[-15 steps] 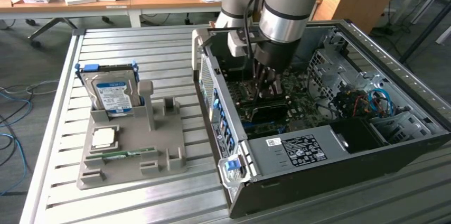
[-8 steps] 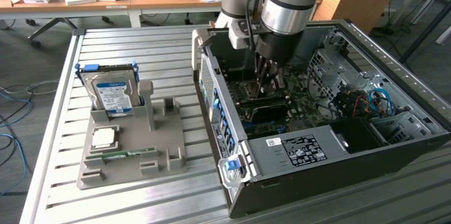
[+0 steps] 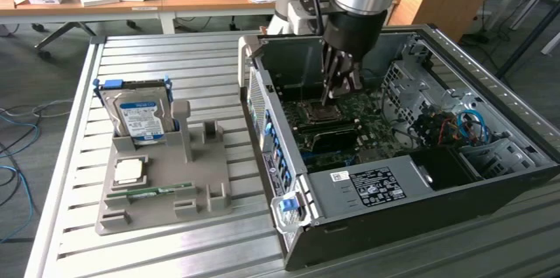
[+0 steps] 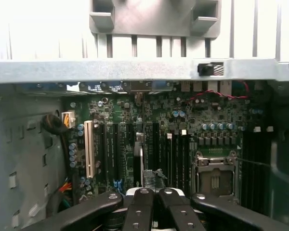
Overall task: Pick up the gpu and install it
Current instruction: 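Press down on the gpu until it lock into place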
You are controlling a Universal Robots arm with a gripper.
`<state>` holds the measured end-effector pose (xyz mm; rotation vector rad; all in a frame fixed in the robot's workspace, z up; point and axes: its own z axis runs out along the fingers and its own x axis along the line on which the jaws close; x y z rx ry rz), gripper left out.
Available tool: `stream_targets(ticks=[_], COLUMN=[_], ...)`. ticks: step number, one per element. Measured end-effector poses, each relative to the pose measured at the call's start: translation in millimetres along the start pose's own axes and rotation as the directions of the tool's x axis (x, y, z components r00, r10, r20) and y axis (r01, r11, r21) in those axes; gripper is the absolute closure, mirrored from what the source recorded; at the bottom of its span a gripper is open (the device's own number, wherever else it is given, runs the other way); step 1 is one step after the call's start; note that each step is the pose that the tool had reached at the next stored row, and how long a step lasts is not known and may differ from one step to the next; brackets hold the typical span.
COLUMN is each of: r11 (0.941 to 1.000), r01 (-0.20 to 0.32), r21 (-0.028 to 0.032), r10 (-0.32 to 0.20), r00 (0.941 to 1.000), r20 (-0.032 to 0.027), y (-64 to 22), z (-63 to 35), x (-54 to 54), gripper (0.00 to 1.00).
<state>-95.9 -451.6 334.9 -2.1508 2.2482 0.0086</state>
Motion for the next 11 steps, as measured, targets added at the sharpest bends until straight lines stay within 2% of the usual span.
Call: stream_targets(ticks=[4, 11], r11=[1.0, 1.0], r01=[0.0, 0.0], r21=[0.0, 0.0], r10=[0.0, 0.0], r00=[1.0, 1.0], r20=[0.0001, 0.0], y=[-0.2, -0.2], z=[-11.3, -12.2], x=[-0.3, -0.3], gripper=[0.89, 0.89])
